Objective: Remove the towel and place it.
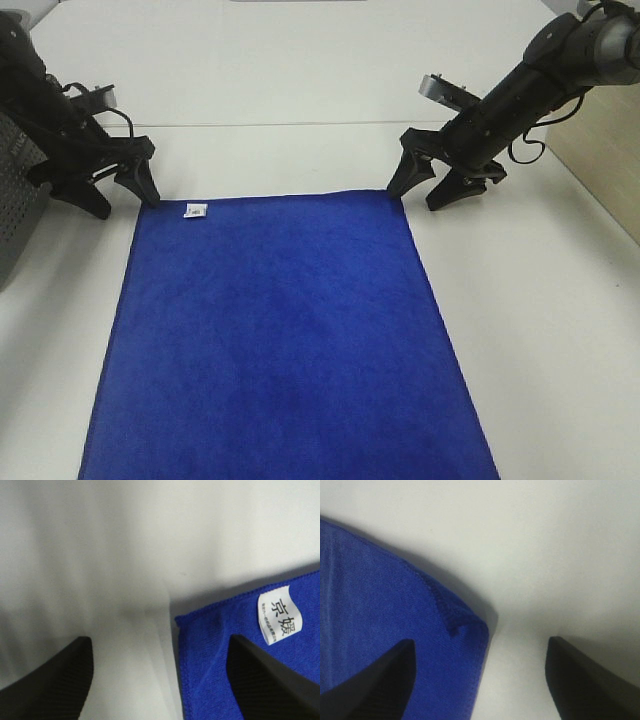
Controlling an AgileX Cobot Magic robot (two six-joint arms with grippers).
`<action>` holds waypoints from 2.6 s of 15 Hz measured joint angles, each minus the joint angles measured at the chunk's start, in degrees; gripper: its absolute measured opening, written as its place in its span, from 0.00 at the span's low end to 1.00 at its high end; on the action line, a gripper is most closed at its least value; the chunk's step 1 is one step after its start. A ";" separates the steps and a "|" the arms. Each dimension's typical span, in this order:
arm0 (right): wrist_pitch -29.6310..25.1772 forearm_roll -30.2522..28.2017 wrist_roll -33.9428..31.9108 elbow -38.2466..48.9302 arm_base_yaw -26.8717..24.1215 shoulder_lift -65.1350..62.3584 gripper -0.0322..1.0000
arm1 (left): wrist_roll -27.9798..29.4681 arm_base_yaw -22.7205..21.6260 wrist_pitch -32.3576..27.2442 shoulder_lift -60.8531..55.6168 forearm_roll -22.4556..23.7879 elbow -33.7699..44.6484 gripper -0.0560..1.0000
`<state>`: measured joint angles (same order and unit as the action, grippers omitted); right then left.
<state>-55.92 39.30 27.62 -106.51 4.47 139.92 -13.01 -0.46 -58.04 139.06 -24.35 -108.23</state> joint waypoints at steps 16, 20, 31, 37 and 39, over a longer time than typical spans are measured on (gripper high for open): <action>7.51 -4.58 -0.17 -0.17 6.82 0.00 0.67 | -0.86 8.82 3.61 1.32 -4.70 -0.63 0.70; 9.28 -4.98 -0.23 -0.17 8.65 0.00 0.66 | -0.86 8.82 3.50 1.32 -4.70 -0.63 0.70; 11.97 -11.52 -3.21 -0.63 10.43 0.92 0.19 | -1.26 8.82 2.75 1.89 -2.69 -0.63 0.33; 11.97 -11.69 -3.21 -0.63 10.43 0.92 0.05 | -2.69 8.82 2.75 2.12 -2.75 -0.63 0.07; 12.03 -11.69 -3.21 -0.63 10.43 0.92 0.05 | -2.69 8.82 2.81 2.06 -2.75 -0.63 0.07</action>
<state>-43.89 27.62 24.41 -107.14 14.90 140.83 -15.70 8.37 -55.23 141.12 -27.10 -108.86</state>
